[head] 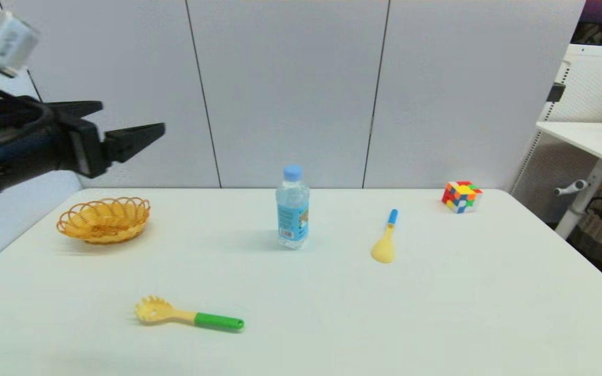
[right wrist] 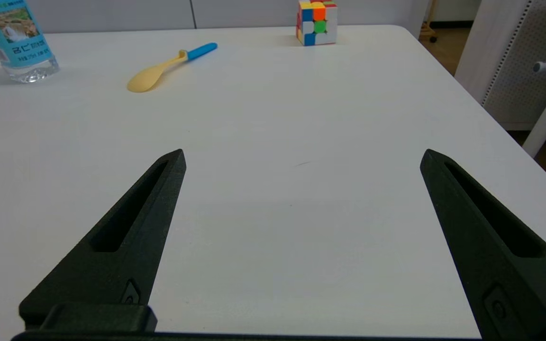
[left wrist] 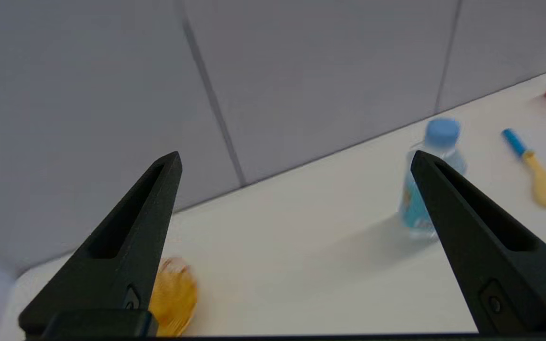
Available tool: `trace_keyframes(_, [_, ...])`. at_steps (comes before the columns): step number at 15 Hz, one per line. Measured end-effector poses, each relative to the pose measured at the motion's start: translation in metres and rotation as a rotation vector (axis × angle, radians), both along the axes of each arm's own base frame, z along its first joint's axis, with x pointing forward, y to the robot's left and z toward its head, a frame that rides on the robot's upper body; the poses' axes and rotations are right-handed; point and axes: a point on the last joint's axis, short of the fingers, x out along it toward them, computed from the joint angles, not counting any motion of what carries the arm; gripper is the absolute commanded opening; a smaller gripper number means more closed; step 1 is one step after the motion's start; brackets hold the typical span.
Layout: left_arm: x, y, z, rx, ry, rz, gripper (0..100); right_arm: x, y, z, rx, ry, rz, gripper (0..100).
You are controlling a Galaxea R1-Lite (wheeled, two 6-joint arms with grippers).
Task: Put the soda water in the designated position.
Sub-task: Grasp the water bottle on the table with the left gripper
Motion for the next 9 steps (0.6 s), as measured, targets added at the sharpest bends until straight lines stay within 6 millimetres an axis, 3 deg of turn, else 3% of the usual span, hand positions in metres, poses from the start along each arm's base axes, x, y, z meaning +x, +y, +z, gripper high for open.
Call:
trace_keyframes(4, [0.06,-0.055,-0.035,-0.005,0.054,-0.132,100,0.0,0.0,0.0,0.0,0.0,0.0,100])
trace_keyframes(7, [0.085,-0.095,-0.066,-0.04,0.085,-0.206,100,0.0,0.0,0.0,0.0,0.0,0.0,100])
trace_keyframes(9, [0.096,-0.111,-0.082,-0.056,0.084,-0.23,100,0.0,0.0,0.0,0.0,0.0,0.0,100])
